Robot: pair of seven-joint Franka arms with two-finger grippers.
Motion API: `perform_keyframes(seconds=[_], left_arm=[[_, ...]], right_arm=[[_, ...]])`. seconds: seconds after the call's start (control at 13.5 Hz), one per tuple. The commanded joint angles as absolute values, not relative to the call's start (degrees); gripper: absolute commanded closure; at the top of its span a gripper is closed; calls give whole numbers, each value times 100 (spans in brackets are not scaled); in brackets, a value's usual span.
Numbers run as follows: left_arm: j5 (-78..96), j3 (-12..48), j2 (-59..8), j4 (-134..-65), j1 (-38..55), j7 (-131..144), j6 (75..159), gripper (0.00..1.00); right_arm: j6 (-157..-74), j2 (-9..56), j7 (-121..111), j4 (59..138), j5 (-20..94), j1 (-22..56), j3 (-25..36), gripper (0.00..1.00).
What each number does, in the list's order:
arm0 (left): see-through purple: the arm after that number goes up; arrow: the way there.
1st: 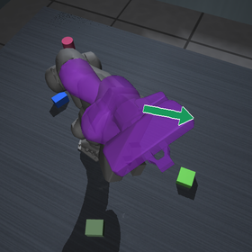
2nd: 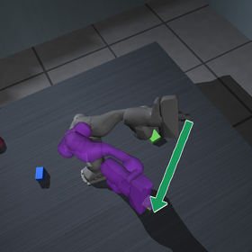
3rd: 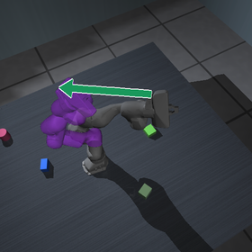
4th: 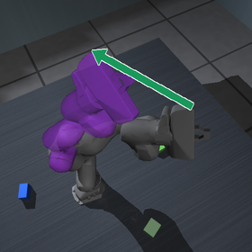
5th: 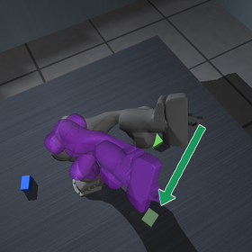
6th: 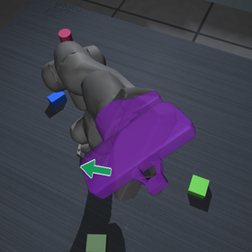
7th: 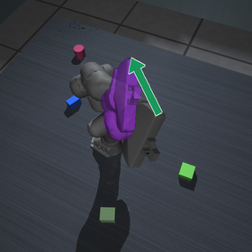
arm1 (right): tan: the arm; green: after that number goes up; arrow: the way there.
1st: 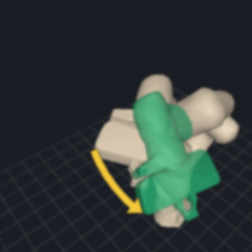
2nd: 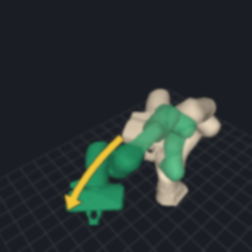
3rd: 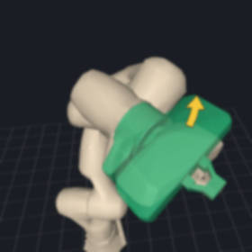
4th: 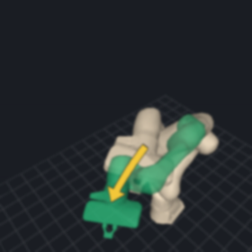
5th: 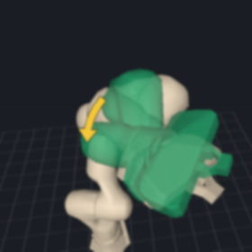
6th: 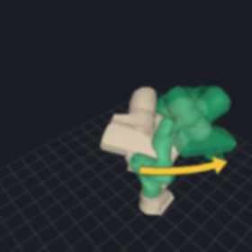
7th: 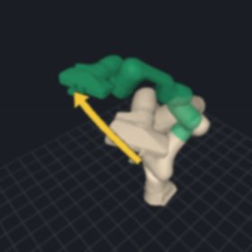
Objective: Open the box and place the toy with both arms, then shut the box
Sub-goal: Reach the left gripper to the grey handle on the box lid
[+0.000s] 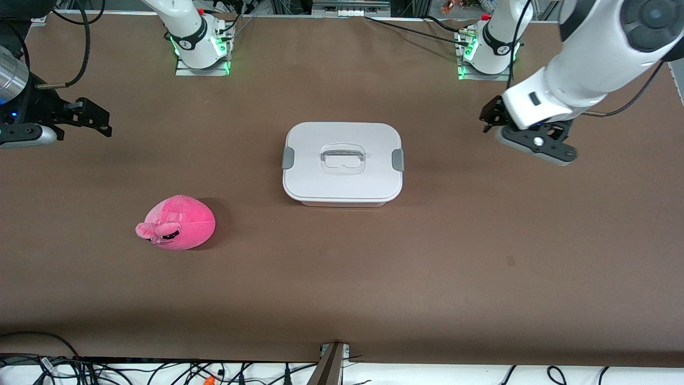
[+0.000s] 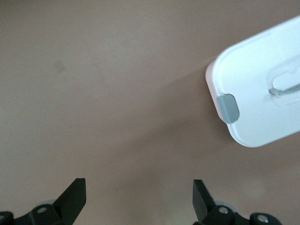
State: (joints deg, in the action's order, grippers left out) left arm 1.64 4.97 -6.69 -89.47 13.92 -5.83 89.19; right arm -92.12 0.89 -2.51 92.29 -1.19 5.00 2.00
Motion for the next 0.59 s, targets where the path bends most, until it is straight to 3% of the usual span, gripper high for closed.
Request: perform_keyframes(seconds=[0.0, 0.52], left_arm=[[264, 457, -887, -8807, 1861, -1071, 8789, 0], [624, 659, -1712, -8841, 2953, -2467, 9850, 0]], right_arm=[[-9158, 149, -299, 9079, -228, 501, 176, 0], [-9141, 176, -290, 9079, -255, 510, 176, 0]])
